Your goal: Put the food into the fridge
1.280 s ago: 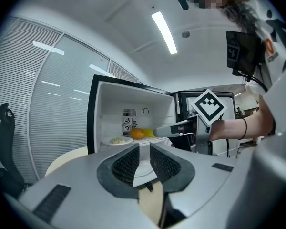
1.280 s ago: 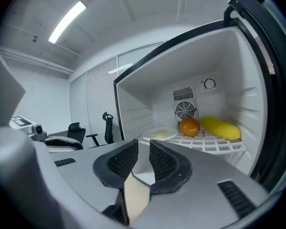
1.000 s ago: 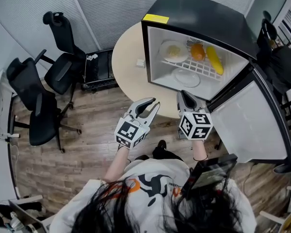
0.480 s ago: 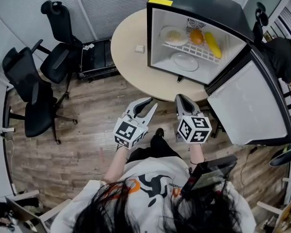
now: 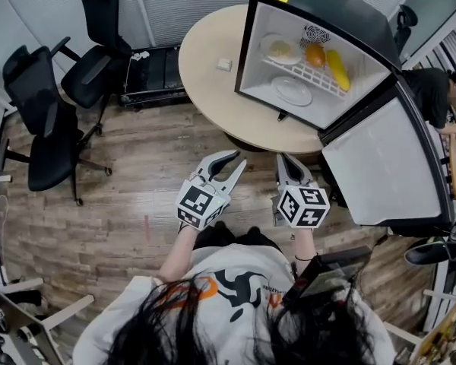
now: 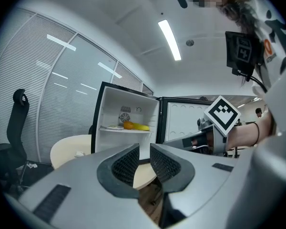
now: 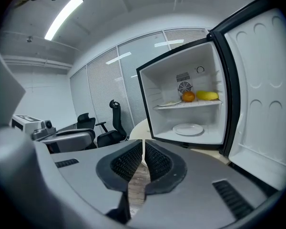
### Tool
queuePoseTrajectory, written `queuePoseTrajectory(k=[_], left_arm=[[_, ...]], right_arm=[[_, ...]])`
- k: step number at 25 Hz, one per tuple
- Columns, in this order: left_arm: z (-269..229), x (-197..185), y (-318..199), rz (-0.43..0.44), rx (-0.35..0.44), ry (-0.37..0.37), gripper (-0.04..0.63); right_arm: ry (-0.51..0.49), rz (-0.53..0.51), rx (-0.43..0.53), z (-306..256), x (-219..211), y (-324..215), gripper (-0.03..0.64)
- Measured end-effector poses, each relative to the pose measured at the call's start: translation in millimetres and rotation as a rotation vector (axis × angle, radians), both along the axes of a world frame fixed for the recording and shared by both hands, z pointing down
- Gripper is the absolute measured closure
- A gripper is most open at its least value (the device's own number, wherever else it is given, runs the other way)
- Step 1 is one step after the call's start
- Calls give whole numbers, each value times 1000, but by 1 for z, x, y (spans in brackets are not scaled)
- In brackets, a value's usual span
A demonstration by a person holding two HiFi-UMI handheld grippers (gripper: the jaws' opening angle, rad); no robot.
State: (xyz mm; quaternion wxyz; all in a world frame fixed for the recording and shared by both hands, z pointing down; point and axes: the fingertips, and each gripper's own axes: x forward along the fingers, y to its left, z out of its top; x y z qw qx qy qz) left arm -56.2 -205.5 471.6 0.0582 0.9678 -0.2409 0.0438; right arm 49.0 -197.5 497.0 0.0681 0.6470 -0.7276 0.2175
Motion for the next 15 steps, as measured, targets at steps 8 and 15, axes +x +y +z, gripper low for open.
queuePoseTrajectory(k=[8, 15], left_arm=[[-12, 8, 20, -43, 11, 7, 524], [-26, 39, 65, -66, 39, 7, 525]], right_arm=[[41, -50, 12, -9, 8, 22, 591], [15, -68, 22, -15, 36, 68, 591]])
